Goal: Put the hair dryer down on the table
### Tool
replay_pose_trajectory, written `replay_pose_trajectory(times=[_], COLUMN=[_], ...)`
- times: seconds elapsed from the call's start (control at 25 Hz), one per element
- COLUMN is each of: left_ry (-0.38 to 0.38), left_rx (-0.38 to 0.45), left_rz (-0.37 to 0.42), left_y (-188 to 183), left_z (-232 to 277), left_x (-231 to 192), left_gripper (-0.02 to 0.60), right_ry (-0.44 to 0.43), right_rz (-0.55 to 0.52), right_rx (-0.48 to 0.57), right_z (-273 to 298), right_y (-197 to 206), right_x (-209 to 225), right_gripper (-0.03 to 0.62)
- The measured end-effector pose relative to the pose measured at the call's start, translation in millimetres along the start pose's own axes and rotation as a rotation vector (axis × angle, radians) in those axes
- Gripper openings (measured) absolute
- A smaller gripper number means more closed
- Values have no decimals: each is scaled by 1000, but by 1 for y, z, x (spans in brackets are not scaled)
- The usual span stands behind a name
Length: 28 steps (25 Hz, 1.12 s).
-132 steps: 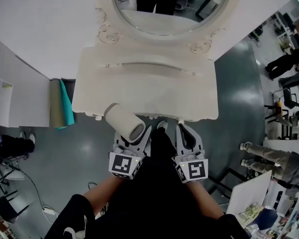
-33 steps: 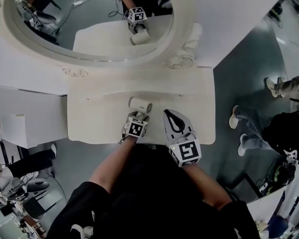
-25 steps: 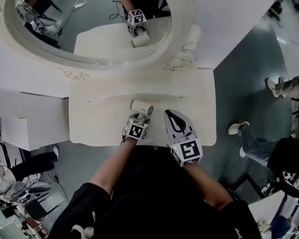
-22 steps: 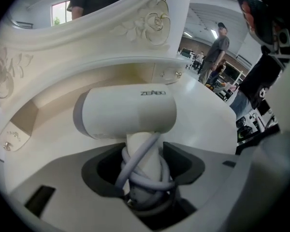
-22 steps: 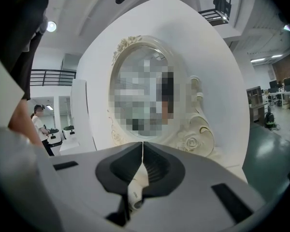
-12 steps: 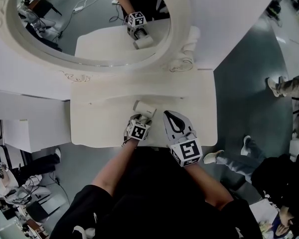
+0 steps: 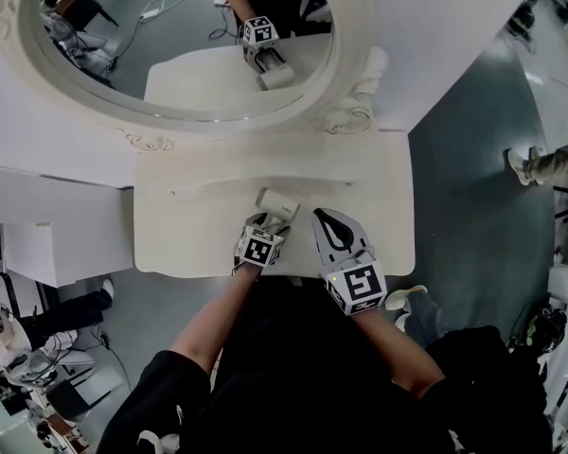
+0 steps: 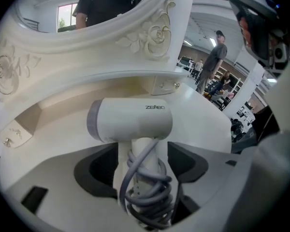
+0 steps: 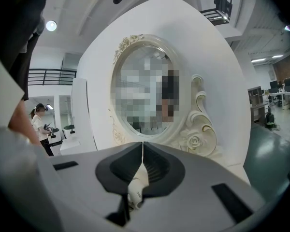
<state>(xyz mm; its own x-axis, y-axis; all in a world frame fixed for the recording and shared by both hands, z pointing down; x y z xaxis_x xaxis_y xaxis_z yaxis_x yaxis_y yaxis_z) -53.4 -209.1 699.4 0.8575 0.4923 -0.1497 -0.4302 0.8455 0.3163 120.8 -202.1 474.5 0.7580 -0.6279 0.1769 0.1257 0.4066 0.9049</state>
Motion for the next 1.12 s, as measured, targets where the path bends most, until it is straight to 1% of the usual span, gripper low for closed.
replay_pose_trajectory(times=[0.12,0.24,0.44,0.72,0.84,1.12], left_ry=[32,60,112,123,128,147], left_rx=[34,85,160,370,452,632], left_rz=[-36,-56,-110,-138,-144,-99], left_y=[4,9,19,15,14,10], left_z=[-12,-29,-65,-139,-169,-237], left_x=[-1,1,3,0,2,7], left_gripper=[316,316,316,311,294,242], right_ry=[7,20,42,77,93,130], right_rz=[-8,-16,-72,-57,-54,-49], right_rx=[-10,-17,-20,-35,-36,-20], right_z=[2,4,1,-2,-5,-6], right_y=[0,-1,-6,-7,-10,-19], right_x=[-5,-14,-37,-63,-75,-100], right_gripper=[20,20,20,20,20,20])
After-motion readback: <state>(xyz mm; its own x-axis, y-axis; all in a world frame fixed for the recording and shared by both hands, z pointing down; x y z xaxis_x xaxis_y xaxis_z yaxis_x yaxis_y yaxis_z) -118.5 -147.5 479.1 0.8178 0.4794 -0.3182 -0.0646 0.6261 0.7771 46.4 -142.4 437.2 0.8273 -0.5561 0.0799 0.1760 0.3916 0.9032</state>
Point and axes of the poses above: the fingertips, and each gripper's own axes: z forward along the fingers, x to its right, y out of its underside, the point moved 7 cm from there along -z, backward along the fingers, and after that the axes turned 12 degrees about -x, right-handed, at the moved point
